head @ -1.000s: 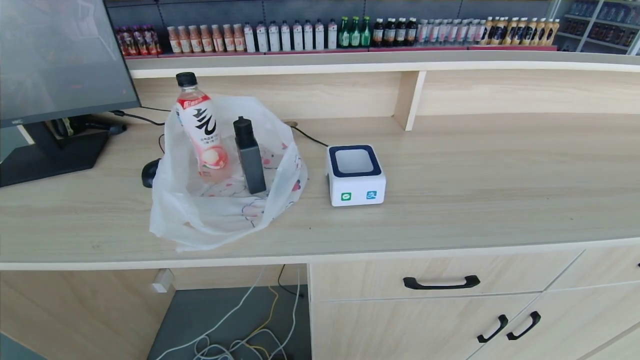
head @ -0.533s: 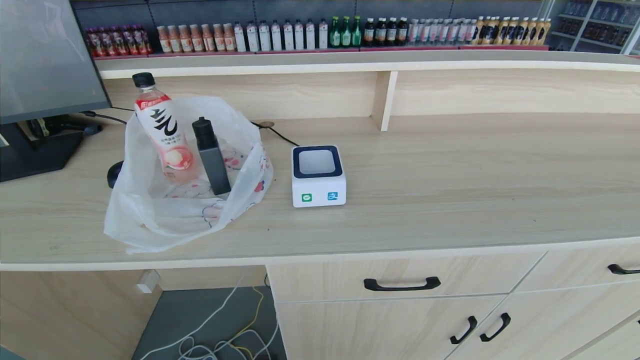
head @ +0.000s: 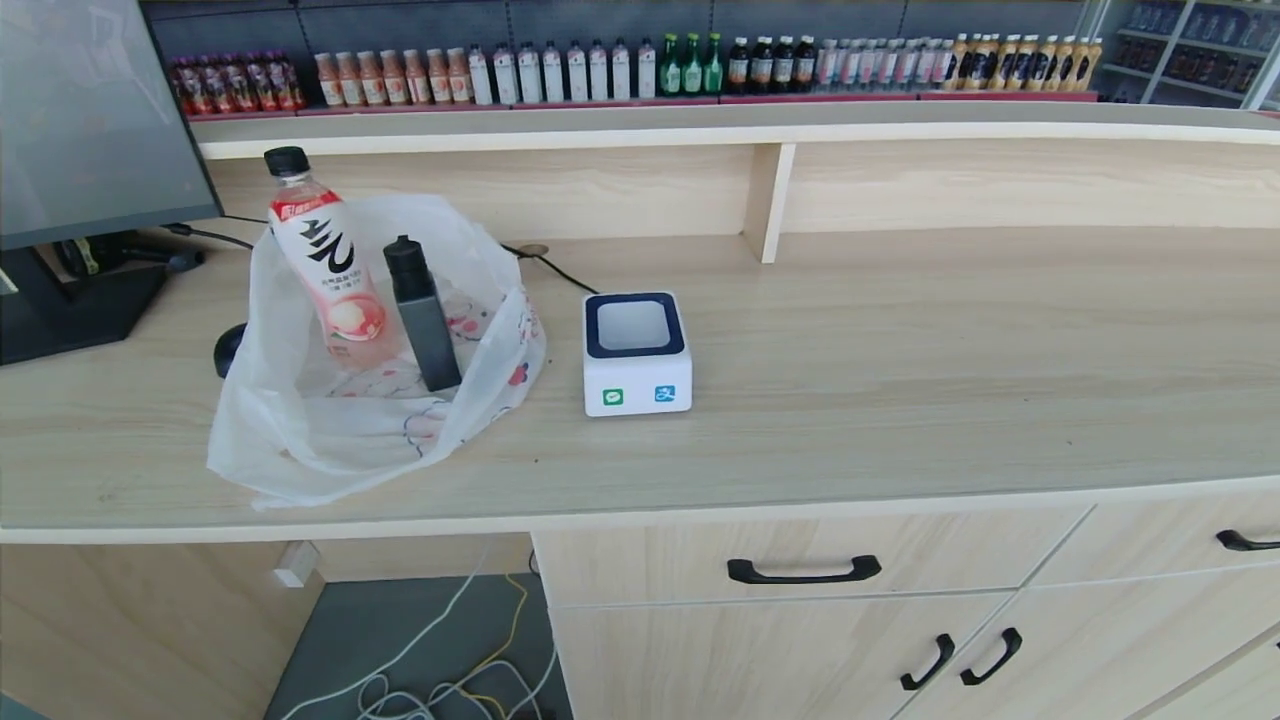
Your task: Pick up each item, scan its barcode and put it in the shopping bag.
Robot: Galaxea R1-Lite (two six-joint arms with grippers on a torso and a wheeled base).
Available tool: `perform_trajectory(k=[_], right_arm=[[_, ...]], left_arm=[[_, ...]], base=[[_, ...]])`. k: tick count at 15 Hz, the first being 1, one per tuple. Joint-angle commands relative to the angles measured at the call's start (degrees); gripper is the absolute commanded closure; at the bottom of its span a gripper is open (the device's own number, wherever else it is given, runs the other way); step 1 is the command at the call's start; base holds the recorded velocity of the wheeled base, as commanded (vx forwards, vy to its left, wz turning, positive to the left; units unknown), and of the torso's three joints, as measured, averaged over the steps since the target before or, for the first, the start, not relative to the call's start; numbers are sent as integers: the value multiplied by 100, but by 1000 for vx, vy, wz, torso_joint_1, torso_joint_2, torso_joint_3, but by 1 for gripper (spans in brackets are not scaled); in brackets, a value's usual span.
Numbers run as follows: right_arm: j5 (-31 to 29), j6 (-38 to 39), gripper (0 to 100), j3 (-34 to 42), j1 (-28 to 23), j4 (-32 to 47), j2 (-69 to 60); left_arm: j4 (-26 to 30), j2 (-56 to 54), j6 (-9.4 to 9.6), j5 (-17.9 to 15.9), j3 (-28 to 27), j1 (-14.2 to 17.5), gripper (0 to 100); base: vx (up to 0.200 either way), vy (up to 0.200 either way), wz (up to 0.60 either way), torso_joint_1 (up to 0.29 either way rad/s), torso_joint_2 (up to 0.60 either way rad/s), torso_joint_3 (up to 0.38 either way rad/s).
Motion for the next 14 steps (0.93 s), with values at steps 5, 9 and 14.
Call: perform_trajectory(k=[5, 9, 14], right_arm=[[1, -2, 0, 1, 6, 0, 7], [1, -2, 0, 1, 6, 0, 7], [1, -2, 0, 1, 6, 0, 7]], left_arm=[[-2, -2, 4, 1, 0, 2, 0], [-2, -2, 4, 1, 0, 2, 0], [-2, -2, 13, 1, 0, 2, 0]], base=[[0, -120, 0, 0, 2, 3], [0, 0, 0, 0, 0, 0], [0, 0, 0, 0, 0, 0]])
